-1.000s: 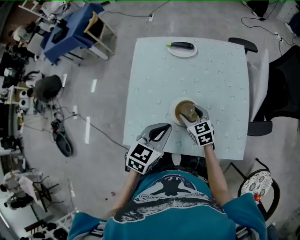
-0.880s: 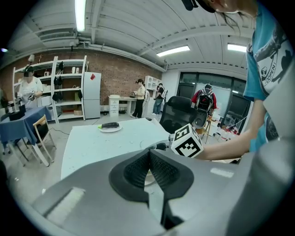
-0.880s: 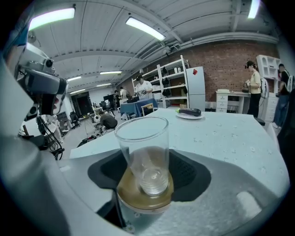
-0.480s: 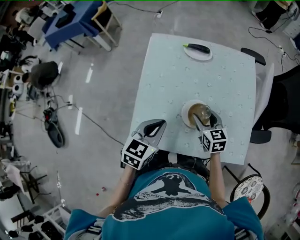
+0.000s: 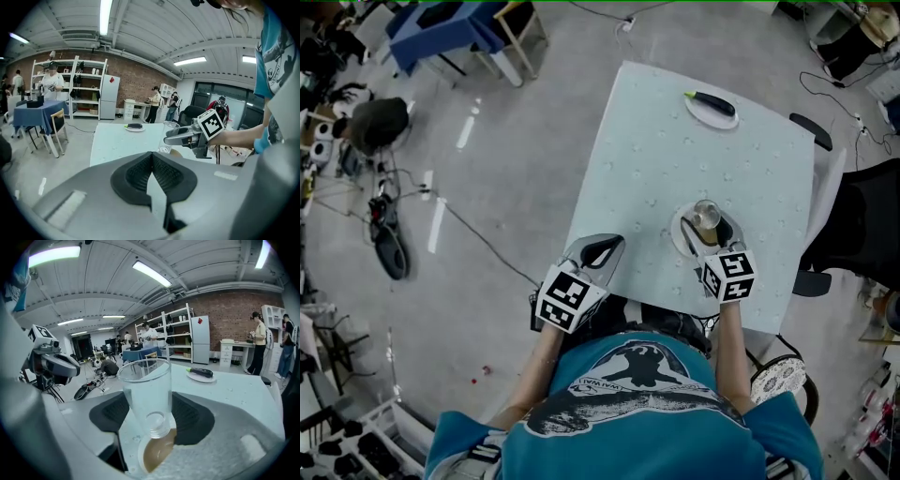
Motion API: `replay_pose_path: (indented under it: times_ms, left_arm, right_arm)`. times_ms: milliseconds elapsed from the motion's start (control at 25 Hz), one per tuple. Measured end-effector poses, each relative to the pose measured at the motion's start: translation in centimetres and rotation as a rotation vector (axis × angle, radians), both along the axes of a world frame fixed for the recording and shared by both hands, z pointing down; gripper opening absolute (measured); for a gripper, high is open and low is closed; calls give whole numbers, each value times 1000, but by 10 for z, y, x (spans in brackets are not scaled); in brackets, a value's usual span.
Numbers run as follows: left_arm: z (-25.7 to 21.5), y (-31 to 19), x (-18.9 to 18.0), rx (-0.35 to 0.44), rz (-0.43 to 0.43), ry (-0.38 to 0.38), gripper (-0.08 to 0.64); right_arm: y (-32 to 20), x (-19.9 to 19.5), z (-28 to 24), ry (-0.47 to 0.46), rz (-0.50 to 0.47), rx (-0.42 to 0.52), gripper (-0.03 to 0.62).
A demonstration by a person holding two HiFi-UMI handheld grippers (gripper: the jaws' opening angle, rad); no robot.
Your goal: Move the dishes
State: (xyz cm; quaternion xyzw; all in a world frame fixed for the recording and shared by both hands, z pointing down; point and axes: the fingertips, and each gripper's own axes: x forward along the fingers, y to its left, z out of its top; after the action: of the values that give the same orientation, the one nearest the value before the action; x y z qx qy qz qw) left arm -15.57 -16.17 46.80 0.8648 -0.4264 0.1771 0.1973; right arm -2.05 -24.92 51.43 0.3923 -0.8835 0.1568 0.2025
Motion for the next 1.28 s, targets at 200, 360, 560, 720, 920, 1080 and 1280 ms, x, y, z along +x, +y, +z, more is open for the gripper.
replay_pose_path:
  times_ms: [200, 360, 560, 720, 920, 1080, 1280]
  left_arm:
    - [6, 4, -21, 5, -21, 9, 15]
    - [10, 6, -37, 10, -50, 14, 15]
    - [11, 13, -62, 16, -96, 17, 15]
    - [13, 22, -78, 9, -137, 19, 15]
    - [15, 34, -100, -1, -173, 20, 15]
    - [16, 43, -116, -6, -193, 25, 15]
    - [15, 50, -132, -13, -205, 32, 15]
  right_arm:
    - [-12, -45, -8, 45, -107, 47, 279]
    - [-20, -77, -5, 51, -157, 57, 279]
    - [-28, -113, 13, 65, -213, 40, 279]
    - [-35, -132, 34, 53, -225, -7, 279]
    - [-37, -147, 58, 55, -202, -65, 279]
    - [-30, -153, 80, 94, -190, -88, 279]
    - [-26, -148, 84, 48, -116, -106, 281]
